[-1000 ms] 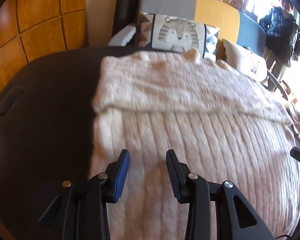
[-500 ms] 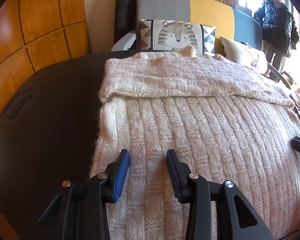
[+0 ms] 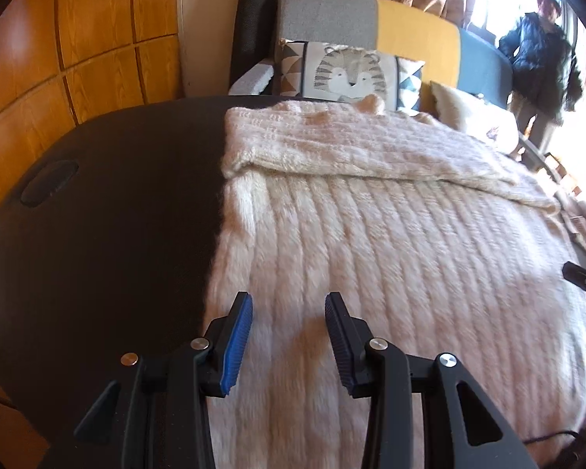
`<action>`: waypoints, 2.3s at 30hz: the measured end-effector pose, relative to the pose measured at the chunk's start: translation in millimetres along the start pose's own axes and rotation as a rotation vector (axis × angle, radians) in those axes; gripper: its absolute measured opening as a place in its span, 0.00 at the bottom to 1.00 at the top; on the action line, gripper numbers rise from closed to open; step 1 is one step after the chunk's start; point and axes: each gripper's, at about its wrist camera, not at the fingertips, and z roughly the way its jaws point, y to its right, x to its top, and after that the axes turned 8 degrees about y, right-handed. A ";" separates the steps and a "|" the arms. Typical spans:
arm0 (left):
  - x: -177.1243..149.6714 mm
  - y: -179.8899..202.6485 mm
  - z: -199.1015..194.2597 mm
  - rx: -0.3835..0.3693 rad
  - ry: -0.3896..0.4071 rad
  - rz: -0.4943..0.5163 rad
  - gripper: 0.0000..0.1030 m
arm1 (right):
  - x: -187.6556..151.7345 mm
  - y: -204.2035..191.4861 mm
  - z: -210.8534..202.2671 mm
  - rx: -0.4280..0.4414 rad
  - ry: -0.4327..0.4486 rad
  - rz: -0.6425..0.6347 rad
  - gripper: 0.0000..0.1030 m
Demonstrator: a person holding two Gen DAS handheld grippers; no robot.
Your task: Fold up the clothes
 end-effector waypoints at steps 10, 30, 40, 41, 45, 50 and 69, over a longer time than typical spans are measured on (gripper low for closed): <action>-22.9 -3.6 -12.2 -0.037 0.016 0.063 0.39 | -34.2 -14.1 -16.1 0.017 -0.071 -0.151 0.43; -33.6 -11.0 -33.6 -0.095 0.034 0.098 0.40 | -41.4 34.3 -57.0 0.007 0.004 -0.075 0.42; -38.5 -10.0 -29.3 -0.084 0.025 0.150 0.40 | 0.6 54.6 -5.6 -0.096 -0.034 -0.075 0.19; -38.8 -10.5 -28.6 -0.084 0.024 0.155 0.41 | 0.6 58.7 -1.8 -0.106 -0.042 -0.065 0.19; -34.5 -9.1 -28.7 -0.084 0.012 0.142 0.41 | -1.3 70.2 -0.4 -0.114 -0.044 -0.018 0.16; -16.7 13.0 -28.0 -0.139 0.041 0.162 0.41 | 17.7 85.8 -11.0 -0.015 0.032 0.099 0.19; -23.0 251.2 9.6 -0.599 -0.040 0.622 0.41 | 80.4 145.5 83.7 0.059 -0.134 0.389 0.06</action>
